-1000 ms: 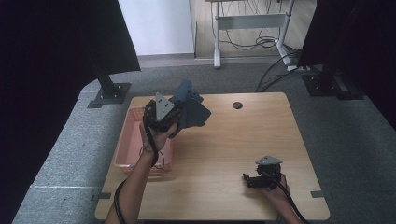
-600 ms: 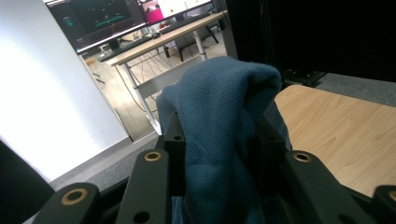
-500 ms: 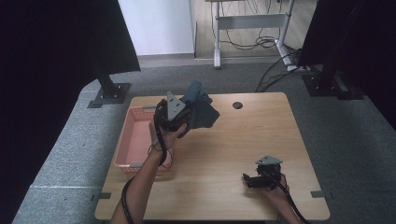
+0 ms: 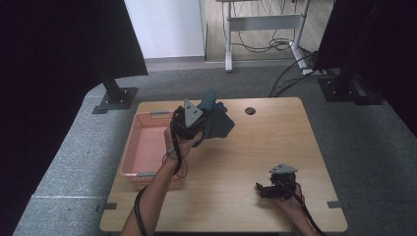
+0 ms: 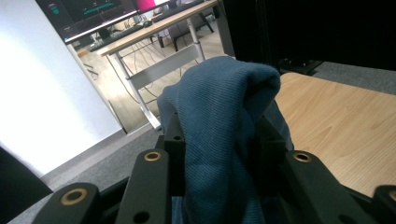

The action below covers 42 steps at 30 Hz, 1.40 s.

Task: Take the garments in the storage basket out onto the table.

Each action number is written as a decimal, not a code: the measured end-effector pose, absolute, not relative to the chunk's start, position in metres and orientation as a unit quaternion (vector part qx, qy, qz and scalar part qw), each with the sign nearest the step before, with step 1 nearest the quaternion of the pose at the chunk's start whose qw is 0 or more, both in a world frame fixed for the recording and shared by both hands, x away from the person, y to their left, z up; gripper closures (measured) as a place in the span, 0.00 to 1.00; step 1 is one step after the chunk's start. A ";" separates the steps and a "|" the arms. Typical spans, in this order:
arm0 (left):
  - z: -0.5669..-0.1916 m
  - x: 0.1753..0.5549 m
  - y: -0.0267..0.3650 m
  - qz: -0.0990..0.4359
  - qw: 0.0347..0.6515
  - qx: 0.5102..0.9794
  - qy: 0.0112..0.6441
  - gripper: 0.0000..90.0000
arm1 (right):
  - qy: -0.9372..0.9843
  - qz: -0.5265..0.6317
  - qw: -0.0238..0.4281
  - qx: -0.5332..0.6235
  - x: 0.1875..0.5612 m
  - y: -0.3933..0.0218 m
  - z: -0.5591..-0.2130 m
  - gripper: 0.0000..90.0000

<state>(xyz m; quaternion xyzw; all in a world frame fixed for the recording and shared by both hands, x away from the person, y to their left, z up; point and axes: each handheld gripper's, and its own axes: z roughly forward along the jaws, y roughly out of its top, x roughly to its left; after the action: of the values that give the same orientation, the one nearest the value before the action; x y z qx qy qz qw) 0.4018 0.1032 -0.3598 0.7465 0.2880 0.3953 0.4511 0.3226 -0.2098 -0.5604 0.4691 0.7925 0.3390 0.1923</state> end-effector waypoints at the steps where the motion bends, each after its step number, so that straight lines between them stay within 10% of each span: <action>1: -0.363 0.403 0.103 0.397 0.447 0.747 0.290 0.72 | 0.793 0.339 0.192 0.469 0.323 -0.210 -0.560 0.03; 42: -0.438 0.393 0.078 0.369 0.399 0.791 0.280 0.72 | 0.792 0.340 0.193 0.469 0.323 -0.210 -0.561 0.03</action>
<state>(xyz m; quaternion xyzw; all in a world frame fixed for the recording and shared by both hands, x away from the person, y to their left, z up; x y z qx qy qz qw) 0.3926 0.0781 -0.4375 0.7913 0.2803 0.3695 0.3985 0.3226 -0.2097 -0.5606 0.4690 0.7922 0.3396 0.1926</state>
